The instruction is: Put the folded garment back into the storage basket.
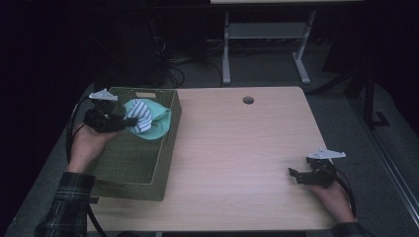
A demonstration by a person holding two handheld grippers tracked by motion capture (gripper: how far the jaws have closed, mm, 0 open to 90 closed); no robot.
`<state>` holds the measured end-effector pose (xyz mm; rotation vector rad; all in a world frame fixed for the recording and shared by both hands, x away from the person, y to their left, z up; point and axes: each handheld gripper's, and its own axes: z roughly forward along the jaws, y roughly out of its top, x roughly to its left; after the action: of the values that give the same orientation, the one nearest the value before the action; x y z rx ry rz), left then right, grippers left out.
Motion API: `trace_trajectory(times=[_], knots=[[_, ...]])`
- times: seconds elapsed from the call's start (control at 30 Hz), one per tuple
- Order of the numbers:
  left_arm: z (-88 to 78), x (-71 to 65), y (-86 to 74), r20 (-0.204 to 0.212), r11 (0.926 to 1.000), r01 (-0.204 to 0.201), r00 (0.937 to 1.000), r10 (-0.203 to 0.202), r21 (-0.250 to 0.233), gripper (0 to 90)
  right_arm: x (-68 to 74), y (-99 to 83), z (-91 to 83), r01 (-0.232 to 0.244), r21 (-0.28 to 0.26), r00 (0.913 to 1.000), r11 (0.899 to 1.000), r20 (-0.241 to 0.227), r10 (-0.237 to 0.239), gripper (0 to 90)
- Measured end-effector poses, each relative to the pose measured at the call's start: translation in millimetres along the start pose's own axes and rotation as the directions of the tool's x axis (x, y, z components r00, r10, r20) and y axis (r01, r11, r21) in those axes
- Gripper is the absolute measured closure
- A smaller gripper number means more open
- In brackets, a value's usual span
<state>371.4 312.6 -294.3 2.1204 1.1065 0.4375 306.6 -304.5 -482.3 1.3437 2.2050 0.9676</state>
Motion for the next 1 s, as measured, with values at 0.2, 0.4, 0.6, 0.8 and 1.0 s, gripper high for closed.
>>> trace_trajectory(times=[0.2, 0.4, 0.6, 0.8, 1.0], knots=[[6.6, 13.7, -19.3, -0.034, 0.9991, 0.035, 0.9988, -0.035, 0.023, 72.5, -0.1, 0.0, 0.0, 0.0, 0.0, 1.0, 1.0, 0.001, 0.0, 15.4], [21.5, 24.9, -38.2, -0.058, 0.9961, 0.068, 0.9962, -0.065, 0.055, 72.5, -0.1, 0.0, 0.1, -0.001, 0.0, 1.0, 1.0, 0.002, 0.001, 15.4], [35.1, 32.3, -51.2, -0.069, 0.9929, 0.088, 0.9942, -0.082, 0.081, 72.3, -0.1, 0.0, 0.1, -0.002, -0.001, 1.0, 1.0, 0.002, 0.002, 15.4], [47.5, 34.7, -59.6, -0.064, 0.9916, 0.091, 0.9943, -0.085, 0.092, 72.1, 0.1, 0.0, 0.0, -0.003, -0.001, 1.0, 1.0, 0.004, 0.003, 15.4], [56.5, 37.5, -68.6, -0.065, 0.9881, 0.104, 0.9932, -0.097, 0.114, 71.7, 0.1, 0.0, 0.0, -0.003, -0.001, 1.0, 1.0, 0.004, 0.003, 15.4]])
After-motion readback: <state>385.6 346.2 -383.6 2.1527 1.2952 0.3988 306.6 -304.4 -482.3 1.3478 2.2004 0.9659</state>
